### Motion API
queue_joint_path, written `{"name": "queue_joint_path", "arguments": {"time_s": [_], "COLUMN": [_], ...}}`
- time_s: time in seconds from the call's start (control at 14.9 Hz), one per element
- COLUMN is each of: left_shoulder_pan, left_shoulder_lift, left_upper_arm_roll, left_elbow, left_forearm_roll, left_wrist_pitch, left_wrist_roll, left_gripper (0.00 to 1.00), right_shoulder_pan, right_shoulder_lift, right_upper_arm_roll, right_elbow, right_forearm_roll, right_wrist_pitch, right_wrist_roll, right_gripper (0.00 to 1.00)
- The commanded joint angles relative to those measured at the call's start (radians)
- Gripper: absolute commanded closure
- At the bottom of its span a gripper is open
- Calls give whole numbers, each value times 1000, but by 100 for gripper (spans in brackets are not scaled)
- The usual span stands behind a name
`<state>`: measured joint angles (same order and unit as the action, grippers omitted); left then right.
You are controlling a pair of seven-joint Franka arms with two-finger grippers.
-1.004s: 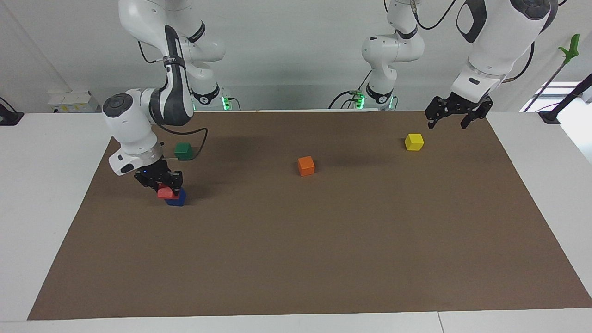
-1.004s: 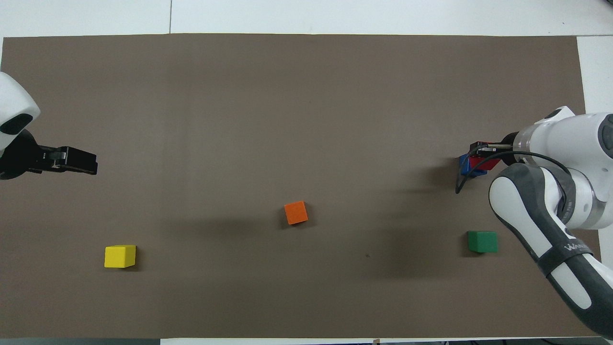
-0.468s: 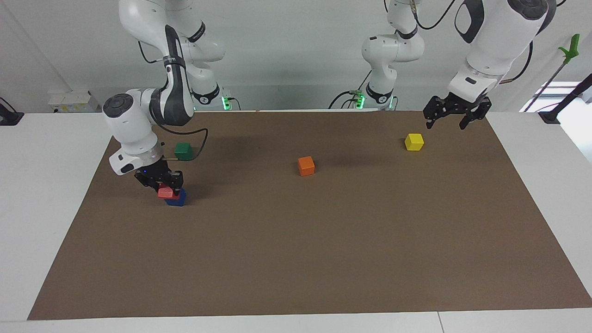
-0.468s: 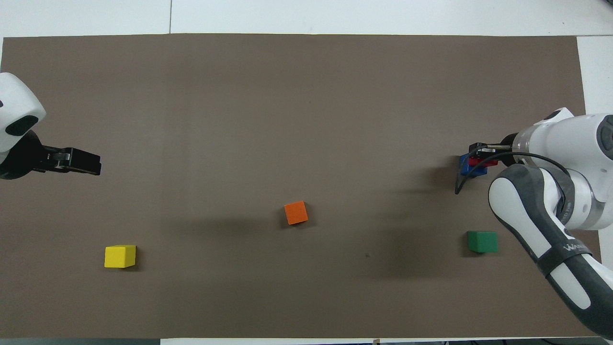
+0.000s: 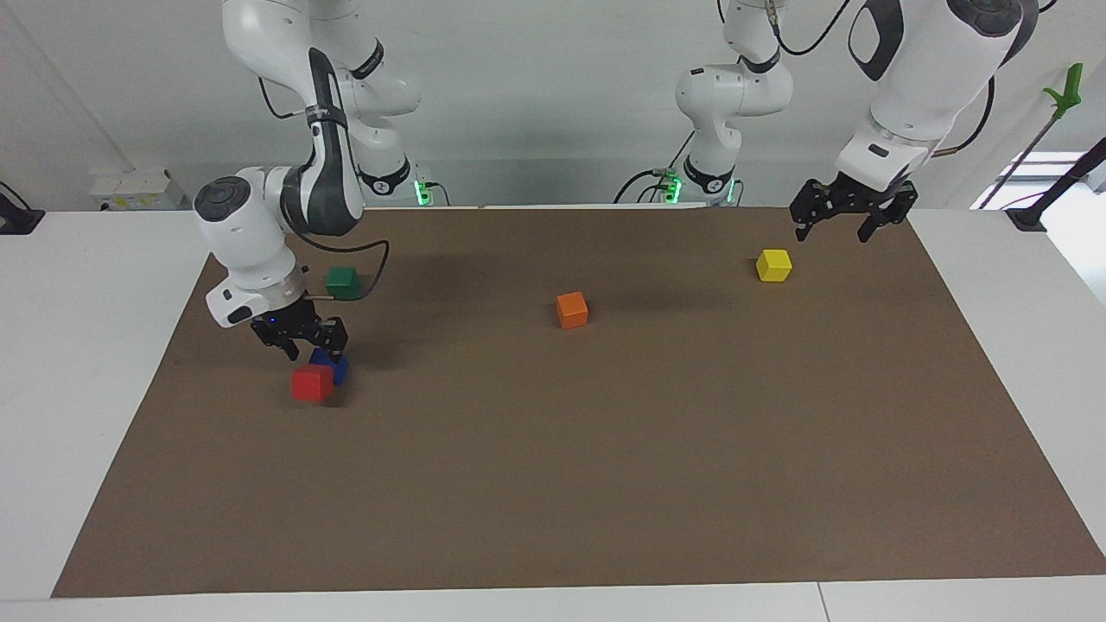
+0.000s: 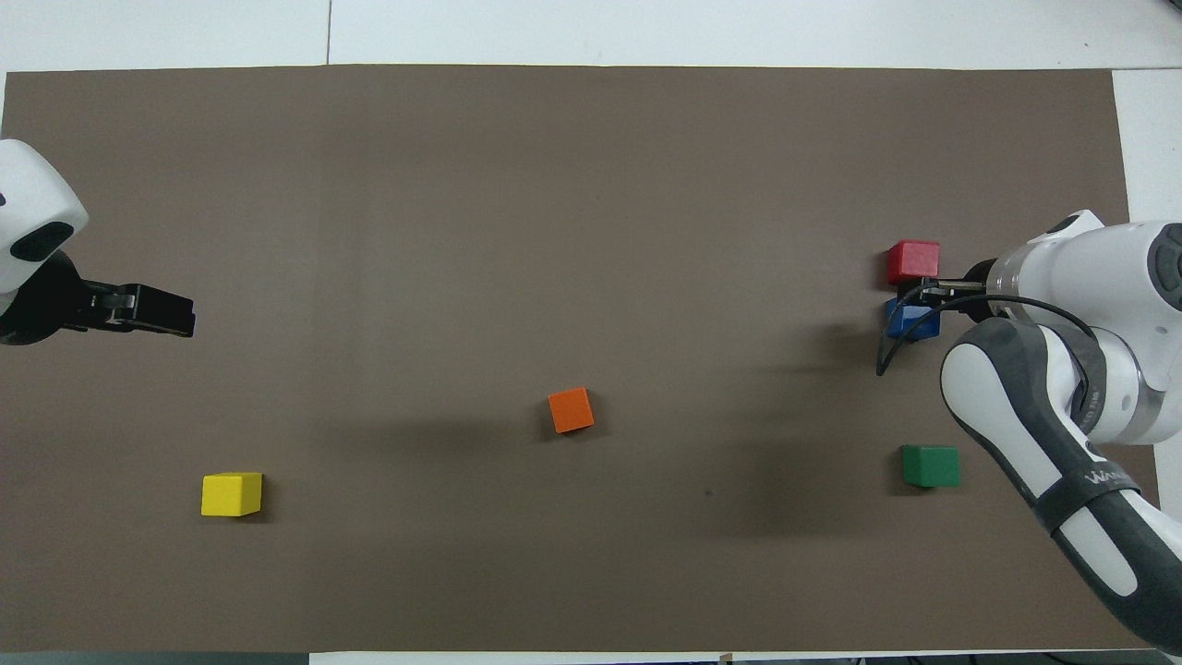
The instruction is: Transfer red block to right arm and stack on blue block
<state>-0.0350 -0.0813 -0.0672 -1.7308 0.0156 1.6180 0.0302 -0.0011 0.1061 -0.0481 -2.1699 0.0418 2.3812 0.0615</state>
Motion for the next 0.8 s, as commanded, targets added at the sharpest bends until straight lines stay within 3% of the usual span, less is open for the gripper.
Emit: {"name": "queue_joint_path", "arguments": {"time_s": [0.0, 0.4, 0.54, 0.74], "left_shoulder_pan": [-14, -16, -16, -14], "left_shoulder_lift": [-12, -31, -31, -32], "left_upper_arm_roll": [12, 9, 6, 7], "left_elbow": [8, 5, 2, 0], "left_forearm_roll": [10, 10, -9, -39], "left_wrist_pitch": [8, 6, 16, 25], "left_wrist_roll": [5, 7, 2, -9], "left_gripper": [0, 0, 0, 0], "right_shoulder_pan": [-4, -2, 0, 0], "right_shoulder_lift": [-22, -20, -20, -25], "right_upper_arm_roll": [7, 7, 7, 7], "right_elbow": [-27, -25, 4, 83], "right_forearm_roll": [4, 4, 4, 4], "right_wrist_pitch": [26, 24, -11, -129], "right_wrist_roll": [21, 20, 18, 14], "right_gripper": [19, 17, 0, 0]}}
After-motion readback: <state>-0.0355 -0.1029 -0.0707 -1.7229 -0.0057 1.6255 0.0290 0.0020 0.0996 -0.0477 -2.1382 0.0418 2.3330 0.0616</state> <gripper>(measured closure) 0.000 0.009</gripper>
